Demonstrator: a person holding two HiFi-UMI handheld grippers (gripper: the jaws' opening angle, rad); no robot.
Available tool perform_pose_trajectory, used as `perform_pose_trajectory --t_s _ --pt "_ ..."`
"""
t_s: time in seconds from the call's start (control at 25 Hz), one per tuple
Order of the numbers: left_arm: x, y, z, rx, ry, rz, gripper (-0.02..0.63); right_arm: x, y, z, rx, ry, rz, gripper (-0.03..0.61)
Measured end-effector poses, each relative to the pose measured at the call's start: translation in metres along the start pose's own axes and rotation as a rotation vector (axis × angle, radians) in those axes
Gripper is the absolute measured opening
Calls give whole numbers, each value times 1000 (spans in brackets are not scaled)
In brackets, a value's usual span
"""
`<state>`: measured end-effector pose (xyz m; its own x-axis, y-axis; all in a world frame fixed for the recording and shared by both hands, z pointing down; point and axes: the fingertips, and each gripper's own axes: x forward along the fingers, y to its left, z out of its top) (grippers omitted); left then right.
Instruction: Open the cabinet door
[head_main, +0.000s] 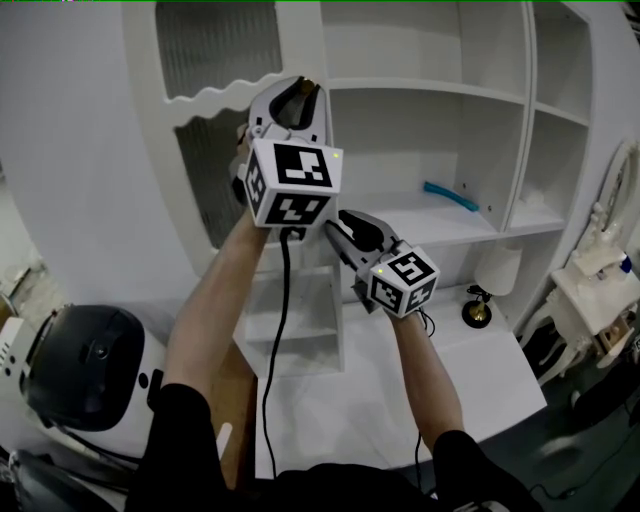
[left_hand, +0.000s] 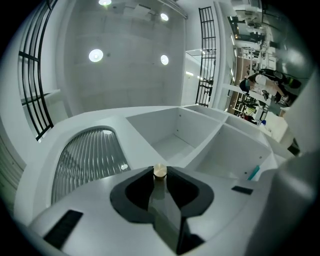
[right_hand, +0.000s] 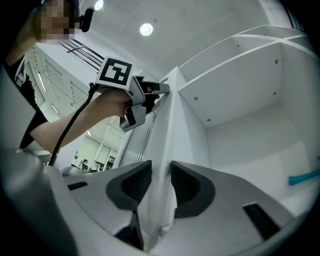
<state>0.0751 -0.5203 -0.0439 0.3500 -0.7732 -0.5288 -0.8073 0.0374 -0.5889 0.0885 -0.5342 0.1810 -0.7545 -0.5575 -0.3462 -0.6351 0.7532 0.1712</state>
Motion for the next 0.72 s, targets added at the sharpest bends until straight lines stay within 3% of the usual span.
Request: perform_pose_trajectory --t_s 0.28,0.52,0.72 --pt "-3 -1 2 -6 5 -38 81 -2 1 1 29 -1 -6 133" --pt "-13 0 10 -18 -24 -39 80 -11 7 8 127 -64 46 117" --pt "-22 1 19 -22 -35 -24 80 -21 15 15 148 -68 83 106"
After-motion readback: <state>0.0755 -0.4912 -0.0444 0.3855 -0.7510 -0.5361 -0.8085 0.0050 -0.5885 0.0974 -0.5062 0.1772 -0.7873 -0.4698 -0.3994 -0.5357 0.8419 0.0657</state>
